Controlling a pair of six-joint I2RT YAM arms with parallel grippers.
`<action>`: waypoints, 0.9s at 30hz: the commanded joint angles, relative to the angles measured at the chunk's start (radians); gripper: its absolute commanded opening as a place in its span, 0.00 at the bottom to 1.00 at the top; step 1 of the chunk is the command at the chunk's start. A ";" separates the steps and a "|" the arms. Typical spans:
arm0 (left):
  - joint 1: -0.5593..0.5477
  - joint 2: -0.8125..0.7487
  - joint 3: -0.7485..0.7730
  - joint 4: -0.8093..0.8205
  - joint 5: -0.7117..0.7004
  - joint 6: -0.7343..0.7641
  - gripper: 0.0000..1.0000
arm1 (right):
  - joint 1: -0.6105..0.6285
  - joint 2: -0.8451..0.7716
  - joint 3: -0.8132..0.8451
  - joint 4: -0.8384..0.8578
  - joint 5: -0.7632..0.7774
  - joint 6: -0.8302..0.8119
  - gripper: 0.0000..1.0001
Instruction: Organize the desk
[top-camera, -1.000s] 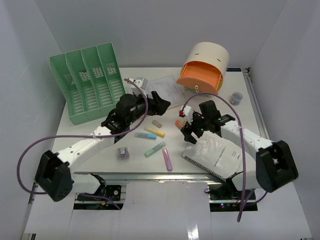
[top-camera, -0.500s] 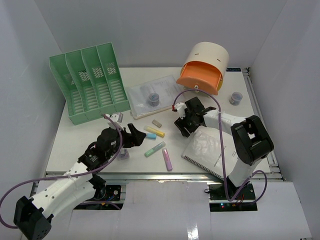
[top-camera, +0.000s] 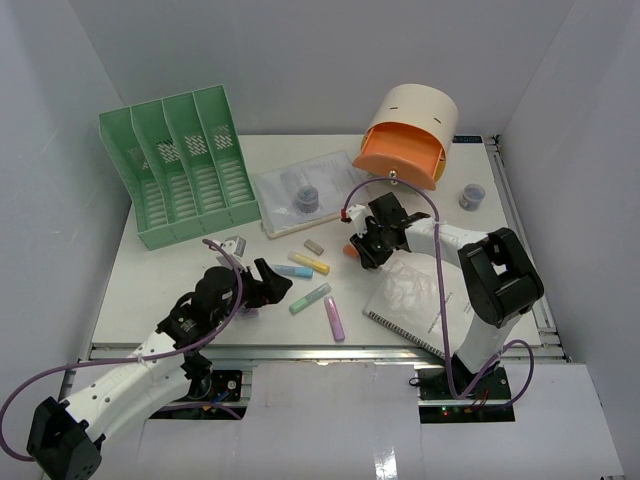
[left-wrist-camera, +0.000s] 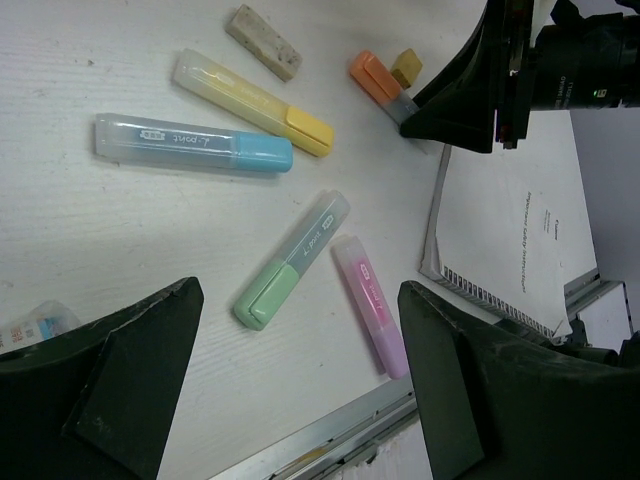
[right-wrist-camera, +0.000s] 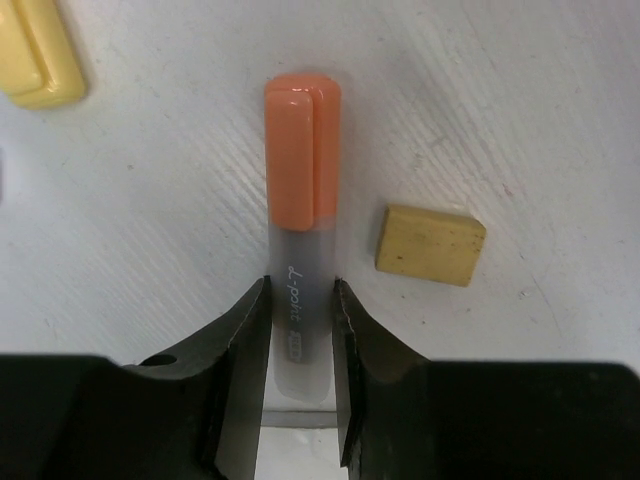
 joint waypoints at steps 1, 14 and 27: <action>0.003 0.017 0.022 0.017 0.045 0.027 0.90 | 0.008 -0.080 0.026 -0.097 -0.194 -0.117 0.08; 0.003 0.214 0.109 0.040 0.114 0.064 0.90 | -0.113 -0.261 0.498 -0.281 -0.175 -0.334 0.08; 0.003 0.253 0.154 0.004 0.094 0.112 0.90 | -0.311 0.001 0.900 -0.280 -0.069 -0.293 0.17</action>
